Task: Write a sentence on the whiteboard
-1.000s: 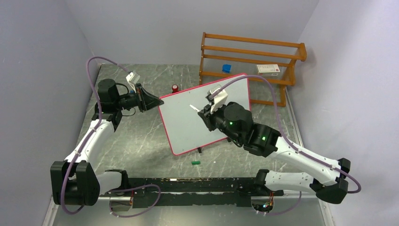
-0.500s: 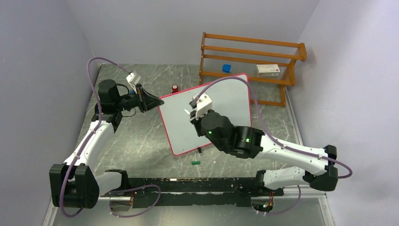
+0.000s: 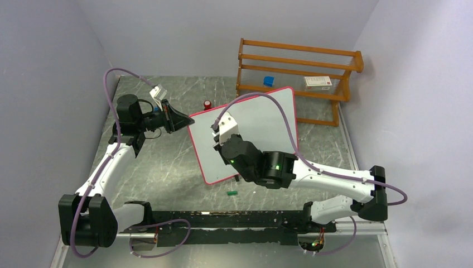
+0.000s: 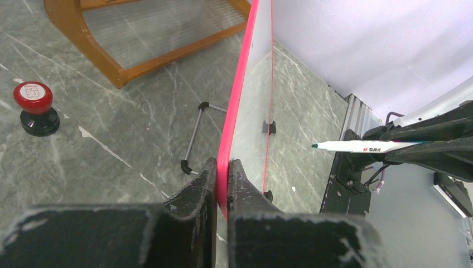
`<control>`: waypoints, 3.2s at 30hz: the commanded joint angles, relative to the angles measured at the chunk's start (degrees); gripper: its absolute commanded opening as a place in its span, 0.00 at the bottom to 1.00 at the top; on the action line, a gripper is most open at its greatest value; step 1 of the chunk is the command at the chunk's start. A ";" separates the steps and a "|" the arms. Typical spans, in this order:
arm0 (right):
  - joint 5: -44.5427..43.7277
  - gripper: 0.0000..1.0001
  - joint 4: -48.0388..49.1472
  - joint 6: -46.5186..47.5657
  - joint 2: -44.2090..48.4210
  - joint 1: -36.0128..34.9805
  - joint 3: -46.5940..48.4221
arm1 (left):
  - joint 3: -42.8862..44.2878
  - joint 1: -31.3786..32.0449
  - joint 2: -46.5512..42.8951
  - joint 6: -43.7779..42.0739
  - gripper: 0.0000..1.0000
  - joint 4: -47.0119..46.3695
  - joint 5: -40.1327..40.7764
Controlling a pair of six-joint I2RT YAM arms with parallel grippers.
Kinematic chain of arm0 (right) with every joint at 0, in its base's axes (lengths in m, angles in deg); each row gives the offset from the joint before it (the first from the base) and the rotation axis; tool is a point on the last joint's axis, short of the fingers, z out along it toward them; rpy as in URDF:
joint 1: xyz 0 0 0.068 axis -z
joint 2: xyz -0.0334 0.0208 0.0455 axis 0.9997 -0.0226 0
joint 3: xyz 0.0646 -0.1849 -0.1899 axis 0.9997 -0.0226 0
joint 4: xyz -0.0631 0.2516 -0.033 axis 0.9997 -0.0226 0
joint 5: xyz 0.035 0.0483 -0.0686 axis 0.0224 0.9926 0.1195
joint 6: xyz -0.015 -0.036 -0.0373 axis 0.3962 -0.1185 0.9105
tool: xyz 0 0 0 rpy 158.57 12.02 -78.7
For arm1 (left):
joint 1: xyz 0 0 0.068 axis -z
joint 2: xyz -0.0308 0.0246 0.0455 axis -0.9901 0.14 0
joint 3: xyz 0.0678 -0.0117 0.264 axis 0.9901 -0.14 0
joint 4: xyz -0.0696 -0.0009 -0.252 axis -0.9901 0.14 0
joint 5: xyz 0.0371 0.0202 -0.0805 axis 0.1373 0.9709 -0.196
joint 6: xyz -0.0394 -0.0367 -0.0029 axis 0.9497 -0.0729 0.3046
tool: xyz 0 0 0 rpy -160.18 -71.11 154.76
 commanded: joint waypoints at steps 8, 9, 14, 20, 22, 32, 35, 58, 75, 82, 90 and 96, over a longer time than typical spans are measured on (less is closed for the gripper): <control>-2.78 0.00 0.33 -2.32 -3.67 -1.11 5.59 | -1.15 0.91 0.05 -3.46 0.05 2.39 2.04; -2.80 0.00 0.10 -2.41 -4.01 -1.17 5.83 | -1.07 0.91 0.11 -3.39 0.05 2.39 2.00; -2.40 0.00 0.82 -2.18 -4.76 -1.14 6.27 | -1.15 0.91 0.12 -3.30 0.05 2.22 1.98; -2.80 0.00 0.43 -2.73 -6.46 -1.05 7.55 | -1.15 0.91 0.25 -3.18 0.05 2.21 2.02; -2.53 0.00 0.78 -2.69 -6.96 -1.11 7.72 | -1.15 0.91 0.10 -3.20 0.05 2.13 1.69; -3.77 0.00 1.44 -1.30 -10.31 -1.09 9.54 | -0.91 0.91 0.13 -3.48 0.05 2.62 1.81; -4.52 0.00 1.88 -0.84 -11.62 -1.05 10.25 | -0.89 0.91 0.12 -3.52 0.05 2.59 1.86; -5.53 0.00 -2.82 -1.19 -18.05 0.56 17.01 | -0.88 0.91 0.48 -3.02 0.05 1.87 1.14; -5.41 0.00 -3.32 -1.03 -19.33 1.04 17.90 | -1.14 0.91 0.32 -2.40 0.05 1.03 0.57; -5.26 0.00 -2.92 -0.76 -19.69 1.34 18.04 | -1.17 0.91 0.36 -2.45 0.05 1.16 0.53; -4.84 0.00 -3.16 -0.87 -20.28 1.69 18.00 | -1.10 0.91 0.30 -2.60 0.05 1.19 0.47; -4.56 0.00 -3.79 -1.23 -20.74 1.78 18.01 | -1.15 0.91 0.30 -2.35 0.05 0.93 0.27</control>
